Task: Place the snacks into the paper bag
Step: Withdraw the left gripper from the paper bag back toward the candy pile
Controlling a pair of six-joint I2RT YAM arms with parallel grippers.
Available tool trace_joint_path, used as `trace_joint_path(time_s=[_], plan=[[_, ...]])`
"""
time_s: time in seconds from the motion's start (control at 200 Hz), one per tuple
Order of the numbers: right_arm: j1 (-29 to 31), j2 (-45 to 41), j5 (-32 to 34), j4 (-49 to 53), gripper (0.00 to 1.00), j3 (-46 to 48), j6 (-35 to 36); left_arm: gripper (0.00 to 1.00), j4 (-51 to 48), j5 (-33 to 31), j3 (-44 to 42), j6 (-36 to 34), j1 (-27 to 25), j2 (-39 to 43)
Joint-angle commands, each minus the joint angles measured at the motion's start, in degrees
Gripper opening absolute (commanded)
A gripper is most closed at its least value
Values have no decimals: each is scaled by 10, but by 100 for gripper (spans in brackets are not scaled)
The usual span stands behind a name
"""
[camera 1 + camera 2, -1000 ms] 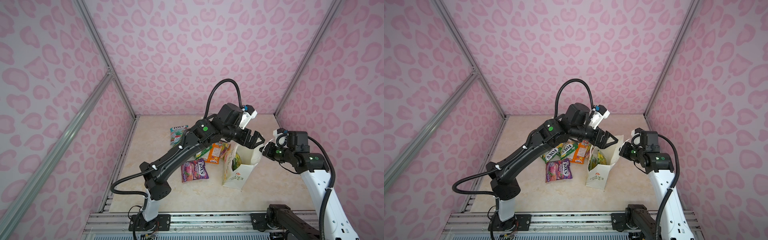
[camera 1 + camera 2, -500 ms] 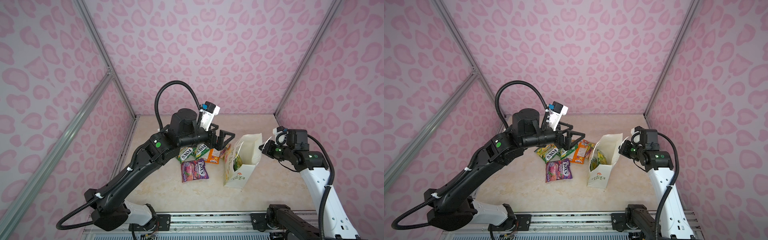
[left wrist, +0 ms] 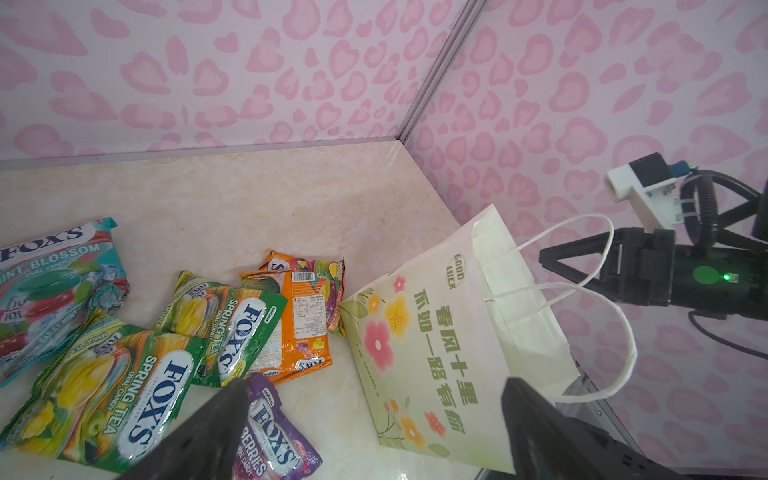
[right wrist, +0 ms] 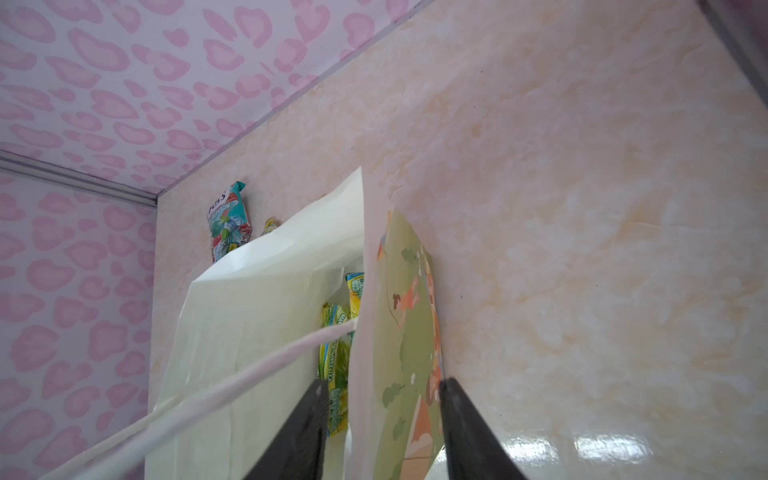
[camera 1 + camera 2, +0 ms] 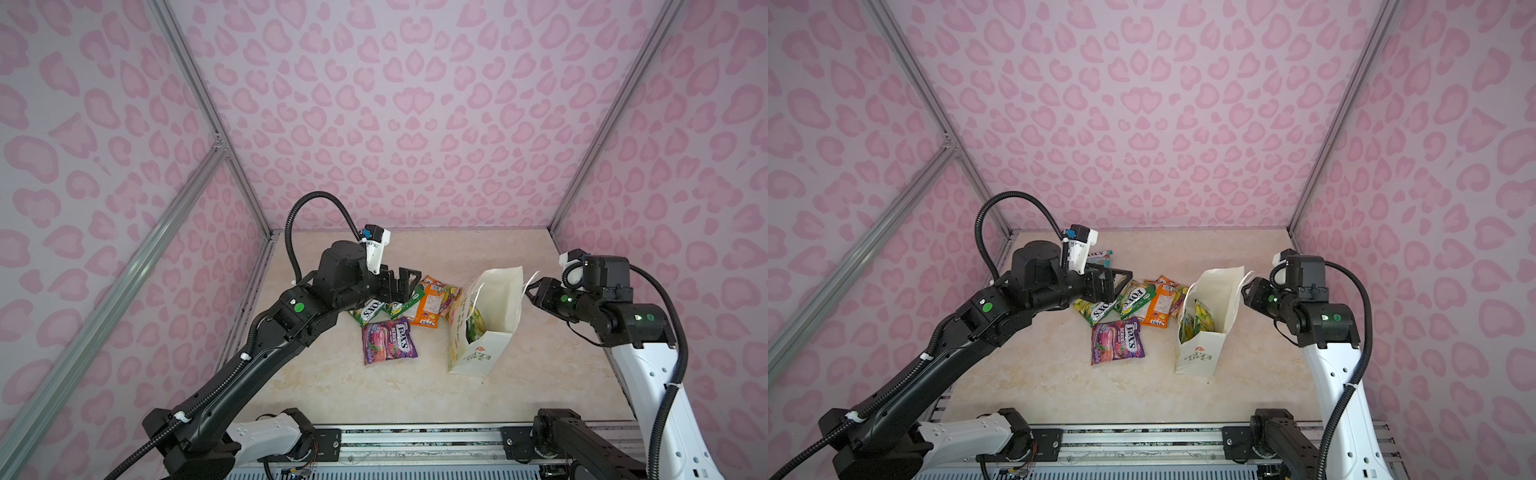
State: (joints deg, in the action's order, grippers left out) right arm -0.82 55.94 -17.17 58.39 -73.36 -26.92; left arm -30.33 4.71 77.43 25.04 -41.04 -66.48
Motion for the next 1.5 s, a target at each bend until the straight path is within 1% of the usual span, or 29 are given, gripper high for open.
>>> trace_joint_path(time_s=[0.0, 0.11, 0.22, 0.27, 0.315, 0.33, 0.38, 0.44, 0.495, 0.565, 0.695, 0.79, 0.805, 0.87, 0.91, 0.945, 0.965, 0.97, 0.975, 1.005, 1.065, 1.12, 1.19, 1.22, 1.25, 1.335, 1.39, 1.435, 1.495], plan=[[0, -3, 64, 33, 48, -21, -4, 98, -4, -26, -33, 2, 10, 27], [2, -16, 88, 49, 50, -51, -3, 98, -13, -24, -74, 17, 25, 60], [20, -34, 85, 53, 69, -89, 2, 98, -18, -8, -123, 35, 41, 92], [36, -32, 83, 57, 72, -107, 2, 98, -22, 1, -142, 42, 48, 105], [60, -26, 84, 61, 74, -113, -4, 98, -27, 5, -154, 47, 53, 115], [73, -22, 85, 61, 75, -132, -8, 98, -29, 6, -158, 49, 54, 118], [110, -11, 98, 62, 76, -140, -17, 98, -36, 7, -167, 51, 57, 129], [167, 10, 138, 64, 76, -148, -31, 98, -44, 4, -175, 52, 59, 138], [203, 28, 167, 66, 76, -153, -39, 97, -48, 1, -183, 52, 61, 145], [230, 45, 196, 59, 71, -149, -55, 98, -48, -4, -195, 50, 61, 151], [231, 62, 214, 44, 59, -125, -84, 98, -50, -12, -204, 41, 65, 146], [231, 70, 237, 45, 57, -122, -104, 98, -50, -14, -197, 33, 72, 137], [231, 70, 238, 44, 56, -106, -105, 98, -50, -13, -196, 33, 74, 135], [230, 68, 229, 30, 51, -94, -105, 97, -45, -6, -191, 27, 79, 129], [231, 70, 218, 22, 41, -93, -103, 98, -43, -3, -189, 24, 82, 123], [231, 72, 203, 15, 25, -94, -99, 98, -41, -1, -188, 22, 85, 117], [231, 73, 195, 12, 14, -96, -97, 98, -40, 1, -188, 20, 87, 114], [231, 74, 191, 10, 10, -96, -97, 97, -40, 1, -188, 20, 87, 114], [231, 74, 191, 10, 10, -96, -97, 97, -39, 2, -188, 20, 88, 113], [231, 75, 177, 6, 0, -99, -97, 98, -40, 3, -189, 22, 92, 106], [231, 75, 162, 6, 0, -107, -104, 98, -48, 9, -191, 32, 104, 94], [232, 73, 164, 10, 0, -111, -105, 97, -53, 28, -197, 48, 117, 85], [227, 80, 175, 28, 0, -122, -106, 98, -48, 88, -204, 65, 131, 75], [221, 88, 159, 38, 0, -140, -110, 98, -45, 117, -201, 68, 131, 68], [219, 89, 147, 39, 0, -148, -112, 98, -53, 132, -194, 78, 131, 56], [216, 84, 140, 34, 0, -168, -111, 98, -98, 149, -158, 91, 131, 13], [199, 89, 113, 43, 0, -180, -109, 98, -115, 147, -148, 102, 139, -9], [185, 97, 85, 49, 0, -181, -112, 98, -122, 150, -148, 113, 156, -22], [169, 98, 57, 50, 0, -171, -114, 98, -117, 174, -158, 132, 193, -29]])
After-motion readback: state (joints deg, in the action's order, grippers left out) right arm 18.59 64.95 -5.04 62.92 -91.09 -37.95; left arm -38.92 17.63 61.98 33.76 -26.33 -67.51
